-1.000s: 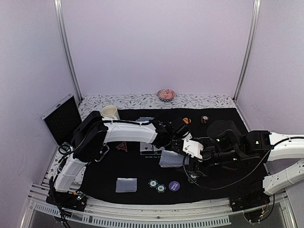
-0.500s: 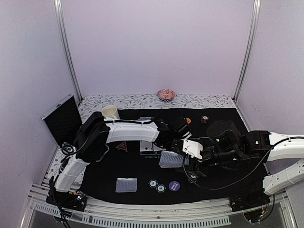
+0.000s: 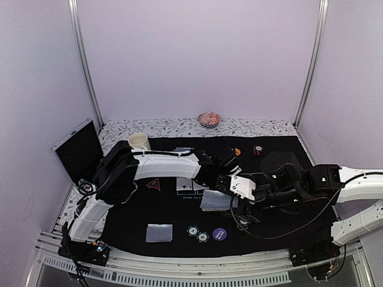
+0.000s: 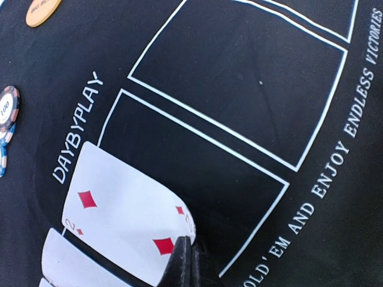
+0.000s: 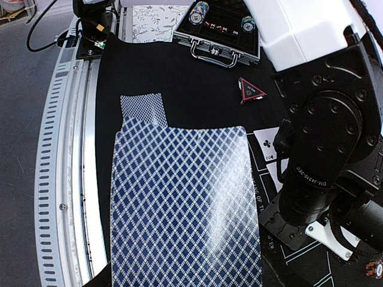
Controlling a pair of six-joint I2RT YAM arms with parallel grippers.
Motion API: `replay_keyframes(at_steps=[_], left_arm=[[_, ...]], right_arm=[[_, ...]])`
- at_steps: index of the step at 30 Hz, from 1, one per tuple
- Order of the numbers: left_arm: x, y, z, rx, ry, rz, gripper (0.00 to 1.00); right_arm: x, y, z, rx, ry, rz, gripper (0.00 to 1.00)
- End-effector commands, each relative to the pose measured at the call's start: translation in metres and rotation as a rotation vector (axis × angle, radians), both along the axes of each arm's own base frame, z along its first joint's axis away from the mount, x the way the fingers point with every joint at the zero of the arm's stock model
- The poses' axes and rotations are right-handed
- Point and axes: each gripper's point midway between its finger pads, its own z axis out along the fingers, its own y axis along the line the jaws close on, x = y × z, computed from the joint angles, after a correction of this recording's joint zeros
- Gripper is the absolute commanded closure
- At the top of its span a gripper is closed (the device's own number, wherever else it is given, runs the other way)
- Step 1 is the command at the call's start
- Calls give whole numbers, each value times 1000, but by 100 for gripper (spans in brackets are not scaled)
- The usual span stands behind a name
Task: Distribute texas hold em gaming equipment
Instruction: Flop the poker card into the community card area.
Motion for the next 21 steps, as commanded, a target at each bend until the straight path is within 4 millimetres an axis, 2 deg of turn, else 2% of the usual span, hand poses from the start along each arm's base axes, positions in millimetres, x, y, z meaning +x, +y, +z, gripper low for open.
replay_keyframes(at_steps=[1,2,7,11,15,19,21], left_arm=[[0,8,0,27,-10,-19,100],[-1,7,3,17,-7,-25,100],[-9,-1,20,-61,12,-58,79],[-15,-7,43,-136,28,-82,68],[-19,-12,74,-232,29,-106,56],[-17,-6,105,-314,20,-109,47],[-12,3,119,-348,14,-93,41]], right_arm=[[4,2,10,30,-8,-11,43],[4,2,10,29,-8,-11,43],[3,3,11,32,-10,-9,43],[4,2,11,30,-13,-12,43],[4,3,10,29,-13,-11,43],[4,4,10,29,-12,-10,43],[4,4,9,29,-11,-9,43]])
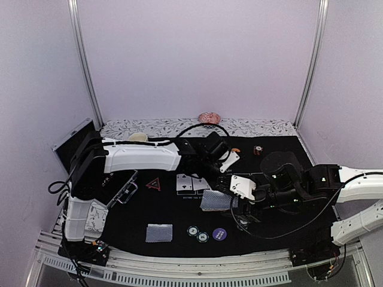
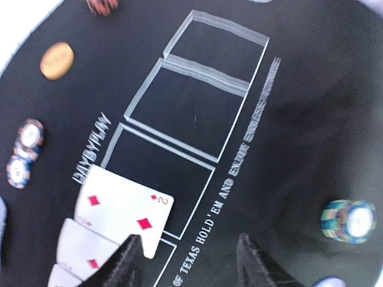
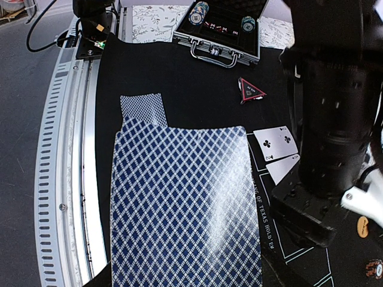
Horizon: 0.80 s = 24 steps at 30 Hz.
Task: Distribute texas hold em gaming equipment
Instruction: Flop the poker card into the community card area, then pick up the all-in button from the poker table mat.
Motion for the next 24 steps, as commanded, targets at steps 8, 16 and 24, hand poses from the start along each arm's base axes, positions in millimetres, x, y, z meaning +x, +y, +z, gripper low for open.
replay_keyframes(at_steps=[8,16,24], left_arm=[[46,123,56,-125,21,306,2],[38,241,-12,112,89,523,2],[42,269,-54,166,153,560,2]], right_arm=[[4,4,6,26,-10,-8,43],[5,5,2,18,-20,-3,43],[5,5,1,17,-20,-3,43]])
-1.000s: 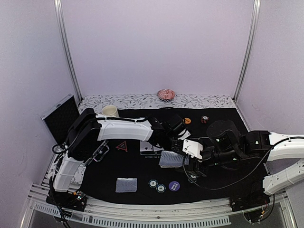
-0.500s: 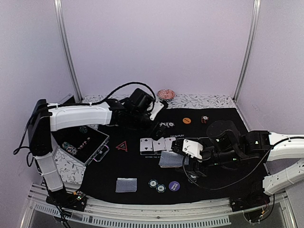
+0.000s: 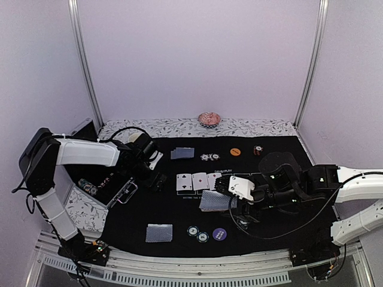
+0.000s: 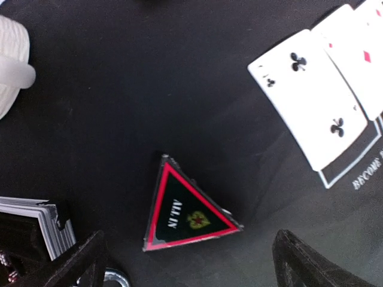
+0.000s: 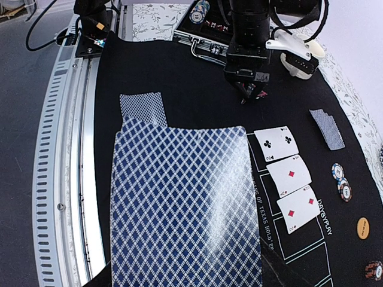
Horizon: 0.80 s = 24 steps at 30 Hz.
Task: Distribute texas hold em gaming equipment
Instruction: Pick up the all-in button from the poker table mat.
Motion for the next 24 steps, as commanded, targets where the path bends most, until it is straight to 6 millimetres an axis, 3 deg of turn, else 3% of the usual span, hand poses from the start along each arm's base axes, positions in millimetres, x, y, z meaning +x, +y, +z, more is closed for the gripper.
replay_keyframes(at_steps=[1,5,12,18,24], left_arm=[[9,1,-15,-8,17,2,2],[5,-6,-28,-32,56,-40,2],[-1,2,-39,-47,121,-58,5],[-12,-2,-34,-81,176,-87,11],[-7,1,-40,-49,176,-80,12]], right_arm=[[4,3,4,21,-16,-9,43],[5,1,6,27,-18,-15,43],[5,-1,5,22,-19,-21,43],[7,0,5,18,-25,-24,43],[8,1,6,16,-30,-24,43]])
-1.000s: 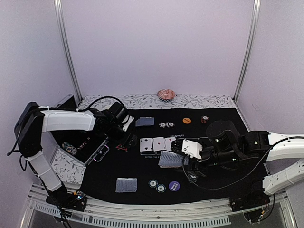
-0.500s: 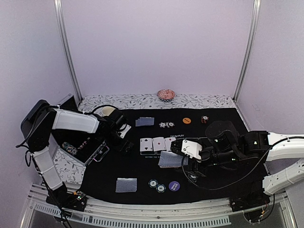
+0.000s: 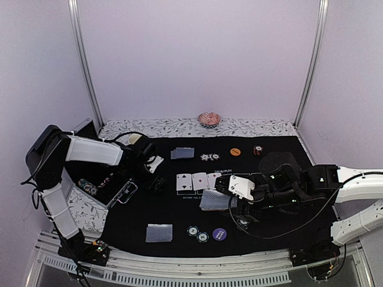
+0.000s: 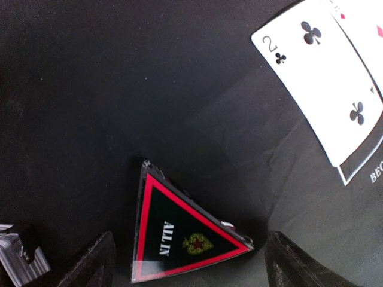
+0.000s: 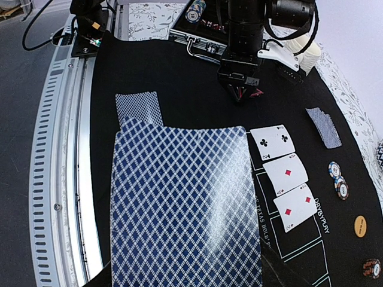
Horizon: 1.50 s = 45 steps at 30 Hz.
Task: Distribute texas hold em gaming equipment
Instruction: Pick up the all-in button from the poker table mat.
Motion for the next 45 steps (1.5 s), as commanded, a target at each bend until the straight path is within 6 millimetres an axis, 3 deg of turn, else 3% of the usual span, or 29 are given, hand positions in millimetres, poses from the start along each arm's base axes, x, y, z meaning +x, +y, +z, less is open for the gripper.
replay_keyframes(at_steps=[1,8,16,28,33,38,43,45], left_arm=[[-5,1,-8,12,53,-15,14],[-7,16,-11,86,49,11,14],[2,8,-7,56,12,3,22],[-1,-2,-5,9,10,-22,48],[-3,-7,12,-26,-18,-19,60],[-12,-16,40,-55,-56,-41,65],[-34,-36,65,-70,-65,-105,68],[-54,-51,74,-76,-61,-163,69]], right_arm=[[5,2,7,22,-21,-12,43],[5,-2,9,27,-23,-20,43],[6,1,10,27,-24,-20,43],[7,0,9,24,-24,-24,43],[7,1,8,21,-24,-24,43],[7,3,9,21,-25,-23,43],[9,2,9,18,-30,-31,43],[10,1,9,19,-35,-35,43]])
